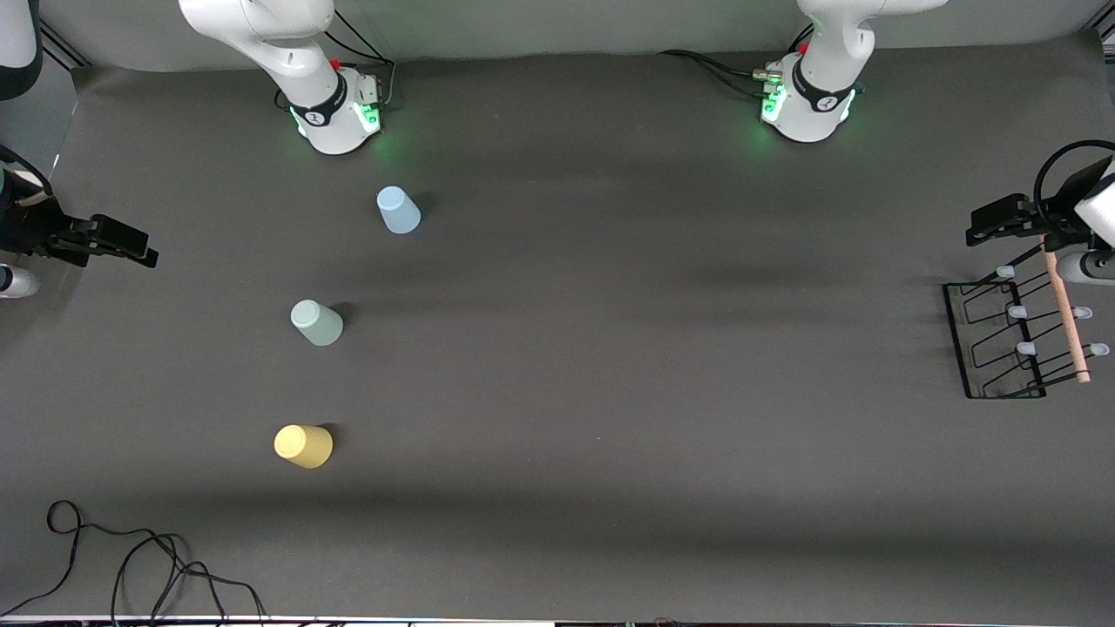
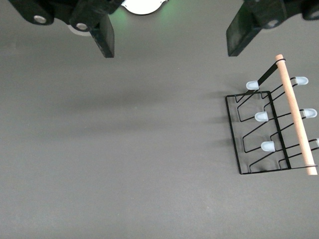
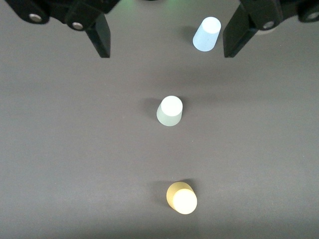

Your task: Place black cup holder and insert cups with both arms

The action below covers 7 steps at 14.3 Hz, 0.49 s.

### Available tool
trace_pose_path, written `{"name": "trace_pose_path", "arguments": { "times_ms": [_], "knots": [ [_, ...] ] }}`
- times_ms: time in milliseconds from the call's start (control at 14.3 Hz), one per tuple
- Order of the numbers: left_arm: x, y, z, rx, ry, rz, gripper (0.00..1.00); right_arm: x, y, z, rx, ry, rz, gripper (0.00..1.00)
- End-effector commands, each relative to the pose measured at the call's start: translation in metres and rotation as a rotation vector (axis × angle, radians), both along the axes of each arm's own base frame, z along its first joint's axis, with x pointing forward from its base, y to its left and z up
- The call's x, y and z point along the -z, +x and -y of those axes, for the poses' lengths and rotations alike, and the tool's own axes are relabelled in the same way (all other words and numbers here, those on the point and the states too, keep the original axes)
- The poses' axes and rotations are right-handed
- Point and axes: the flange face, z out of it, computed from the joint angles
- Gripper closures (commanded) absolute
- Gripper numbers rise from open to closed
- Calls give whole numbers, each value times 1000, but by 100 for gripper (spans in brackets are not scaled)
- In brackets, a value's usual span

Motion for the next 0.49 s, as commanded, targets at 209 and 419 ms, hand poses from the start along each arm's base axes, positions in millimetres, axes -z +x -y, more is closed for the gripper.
{"name": "trace_pose_path", "arguments": {
  "times_ms": [209,419],
  "knots": [
    [-4,-9,2,5,9,-4,0,-4,3,-1,0,-13,5,0],
    [-4,-8,2,14,8,-4,0,-5,2,-1,-2,-12,5,0]
  ]
}}
